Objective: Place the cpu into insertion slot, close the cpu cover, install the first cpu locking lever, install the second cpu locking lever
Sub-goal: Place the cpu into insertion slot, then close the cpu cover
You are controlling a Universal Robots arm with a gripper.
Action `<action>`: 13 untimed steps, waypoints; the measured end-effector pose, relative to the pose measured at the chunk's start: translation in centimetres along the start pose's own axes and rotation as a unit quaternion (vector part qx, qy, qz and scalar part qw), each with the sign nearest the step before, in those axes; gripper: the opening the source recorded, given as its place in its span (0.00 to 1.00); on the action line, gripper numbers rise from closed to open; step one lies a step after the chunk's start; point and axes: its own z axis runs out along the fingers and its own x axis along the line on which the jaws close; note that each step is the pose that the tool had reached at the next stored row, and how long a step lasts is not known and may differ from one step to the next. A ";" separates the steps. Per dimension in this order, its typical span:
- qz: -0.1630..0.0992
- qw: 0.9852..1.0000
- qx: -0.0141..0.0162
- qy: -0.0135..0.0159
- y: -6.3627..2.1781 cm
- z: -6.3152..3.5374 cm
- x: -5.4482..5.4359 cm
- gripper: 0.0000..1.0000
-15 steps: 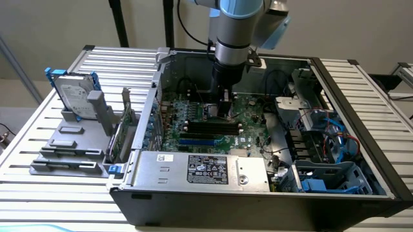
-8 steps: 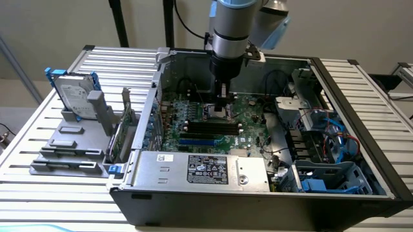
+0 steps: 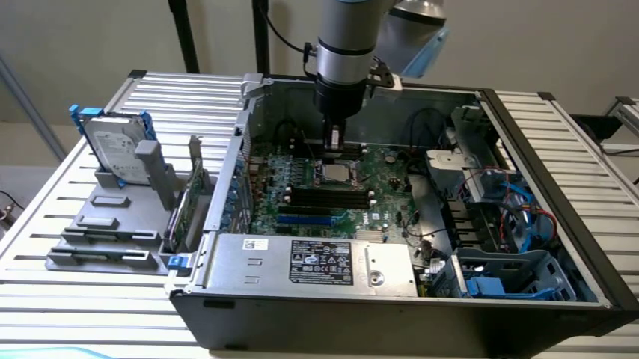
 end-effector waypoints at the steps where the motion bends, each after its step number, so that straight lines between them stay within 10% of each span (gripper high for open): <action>1: 0.000 1.000 0.000 0.000 -0.28 -0.13 -0.2 0.12; 13: 0.000 1.000 -0.001 0.001 -1.00 -0.27 -0.5 0.11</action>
